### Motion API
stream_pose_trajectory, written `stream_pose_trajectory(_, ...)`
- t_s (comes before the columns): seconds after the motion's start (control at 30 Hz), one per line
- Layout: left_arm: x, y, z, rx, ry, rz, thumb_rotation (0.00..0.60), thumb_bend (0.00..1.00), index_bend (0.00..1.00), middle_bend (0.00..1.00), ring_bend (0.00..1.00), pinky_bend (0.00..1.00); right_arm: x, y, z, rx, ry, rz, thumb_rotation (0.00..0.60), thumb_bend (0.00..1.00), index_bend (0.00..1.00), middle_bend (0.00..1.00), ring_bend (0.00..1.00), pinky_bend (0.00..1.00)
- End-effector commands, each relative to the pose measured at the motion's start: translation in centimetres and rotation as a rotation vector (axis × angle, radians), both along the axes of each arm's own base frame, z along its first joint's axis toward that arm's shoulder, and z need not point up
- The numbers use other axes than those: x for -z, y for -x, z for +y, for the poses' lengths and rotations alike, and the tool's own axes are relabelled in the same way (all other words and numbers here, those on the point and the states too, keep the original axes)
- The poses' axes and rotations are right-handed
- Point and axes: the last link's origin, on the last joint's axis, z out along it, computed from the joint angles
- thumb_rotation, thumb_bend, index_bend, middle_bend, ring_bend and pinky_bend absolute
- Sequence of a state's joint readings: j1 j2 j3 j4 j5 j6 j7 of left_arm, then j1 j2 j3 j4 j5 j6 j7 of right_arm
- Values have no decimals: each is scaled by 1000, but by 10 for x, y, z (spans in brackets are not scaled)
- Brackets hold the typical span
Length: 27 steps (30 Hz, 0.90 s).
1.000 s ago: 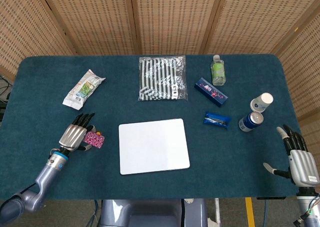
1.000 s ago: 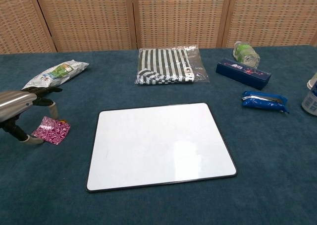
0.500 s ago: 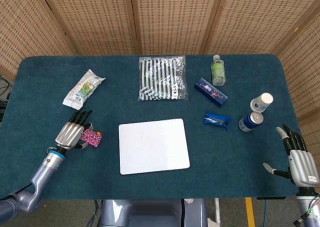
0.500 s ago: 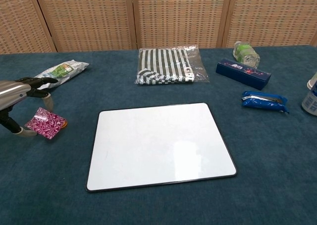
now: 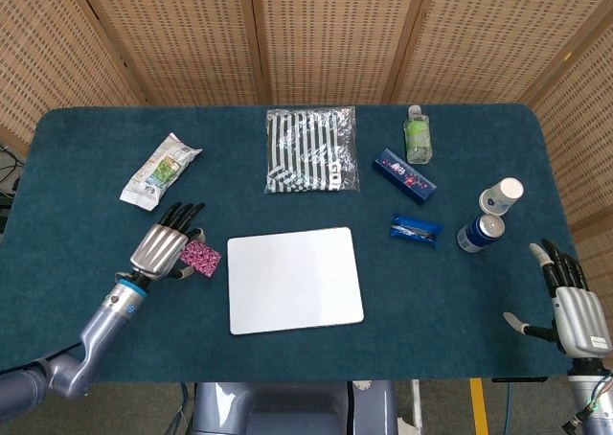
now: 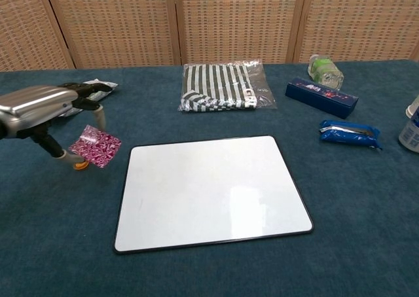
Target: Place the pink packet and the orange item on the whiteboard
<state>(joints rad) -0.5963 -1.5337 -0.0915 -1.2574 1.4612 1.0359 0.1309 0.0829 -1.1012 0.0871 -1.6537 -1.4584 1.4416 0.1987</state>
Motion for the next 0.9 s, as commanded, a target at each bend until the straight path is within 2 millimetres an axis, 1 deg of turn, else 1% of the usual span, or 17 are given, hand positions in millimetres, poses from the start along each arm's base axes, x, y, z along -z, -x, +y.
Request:
stream_pose_trajectory(0.03,9,-35,8,41,24,6,600,173,411,0,0,0,0,0,0,1,0,-1,600,55,0,0,0,0)
stream_pose_trajectory(0.07,14,-46,9,54,36,10,600,173,411,0,0,0,0,0,0,2,0,-4,600,55,0,0,0,0)
stream_pose_trajectory(0.13,21,-58,11,62,49,22,600,173,410,0,0,0,-1,1,0,3,0,-7,600,53,0,0,0,0)
stream_pose_trajectory(0.23,38,-81,14,82,79,54,600,172,410,0,0,0,-1,1,0,3,2,-11,600,53,0,0,0,0)
stream_pose_trajectory(0.33,52,-98,14,92,105,70,600,173,411,0,0,0,-1,1,-1,7,0,-15,600,55,0,0,0,0)
stream_pose_trajectory(0.43,64,-110,12,96,134,74,600,170,409,0,0,0,-1,2,-1,10,-2,-16,600,53,0,0,0,0)
stream_pose_trajectory(0.5,70,-116,11,99,145,74,600,165,376,0,0,0,-1,2,-1,11,-3,-17,600,53,0,0,0,0)
stream_pose_trajectory(0.57,75,-120,9,99,156,72,600,158,285,0,0,0,-1,2,-1,12,-3,-18,600,53,0,0,0,0)
stream_pose_trajectory(0.67,80,-125,7,100,173,64,600,136,61,0,0,0,-1,2,-2,12,-3,-19,600,53,0,0,0,0)
stream_pose_trajectory(0.7,82,-125,6,99,178,60,600,129,28,0,0,0,-1,2,-2,12,-4,-19,600,53,0,0,0,0)
stream_pose_trajectory(0.73,82,-125,5,98,178,60,600,121,3,0,0,0,-1,2,-2,12,-4,-19,600,53,0,0,0,0)
stream_pose_trajectory(0.8,77,-122,5,96,166,58,600,116,0,0,0,0,-1,2,-1,11,-3,-20,600,53,0,0,0,0)
stream_pose_trajectory(0.9,60,-113,2,99,141,53,600,120,0,0,0,0,-1,2,-1,10,-3,-21,600,55,0,0,0,0)
